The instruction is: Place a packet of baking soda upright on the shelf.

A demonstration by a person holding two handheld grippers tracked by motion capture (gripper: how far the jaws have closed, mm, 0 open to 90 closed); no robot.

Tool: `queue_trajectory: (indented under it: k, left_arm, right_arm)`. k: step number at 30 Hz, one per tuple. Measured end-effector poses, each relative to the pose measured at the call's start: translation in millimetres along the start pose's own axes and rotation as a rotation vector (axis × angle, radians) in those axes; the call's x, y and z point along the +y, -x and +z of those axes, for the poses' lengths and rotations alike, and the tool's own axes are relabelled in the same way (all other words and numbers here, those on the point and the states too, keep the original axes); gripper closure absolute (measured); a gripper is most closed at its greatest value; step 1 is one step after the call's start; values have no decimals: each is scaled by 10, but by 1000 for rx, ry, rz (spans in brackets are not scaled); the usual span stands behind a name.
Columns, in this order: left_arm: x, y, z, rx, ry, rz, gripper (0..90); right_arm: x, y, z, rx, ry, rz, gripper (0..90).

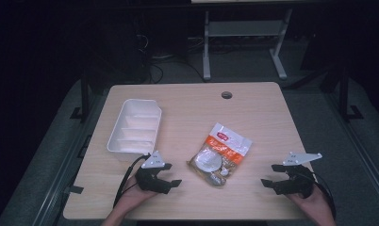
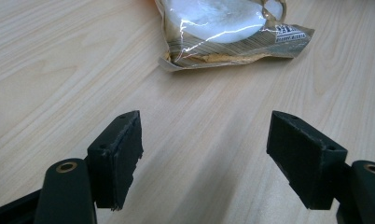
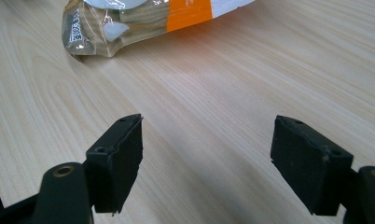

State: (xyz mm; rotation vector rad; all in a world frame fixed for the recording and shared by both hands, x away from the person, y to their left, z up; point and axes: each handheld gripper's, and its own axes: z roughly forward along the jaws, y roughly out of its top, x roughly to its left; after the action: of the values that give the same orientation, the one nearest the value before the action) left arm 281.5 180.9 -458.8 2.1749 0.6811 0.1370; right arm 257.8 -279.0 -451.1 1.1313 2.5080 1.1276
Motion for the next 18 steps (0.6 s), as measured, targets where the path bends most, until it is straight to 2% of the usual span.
queue_trajectory:
  k: [9, 14, 18]
  left_arm:
    - [123, 17, 32, -7, 27, -15, 297]
    - [247, 28, 92, -23, 36, -21, 365]
    - [366, 18, 162, -15, 37, -24, 443]
  right_arm:
    - [11, 1, -4, 0, 6, 5, 243]
    - [26, 21, 5, 3, 10, 11, 243]
    - [70, 53, 9, -9, -3, 26, 243]
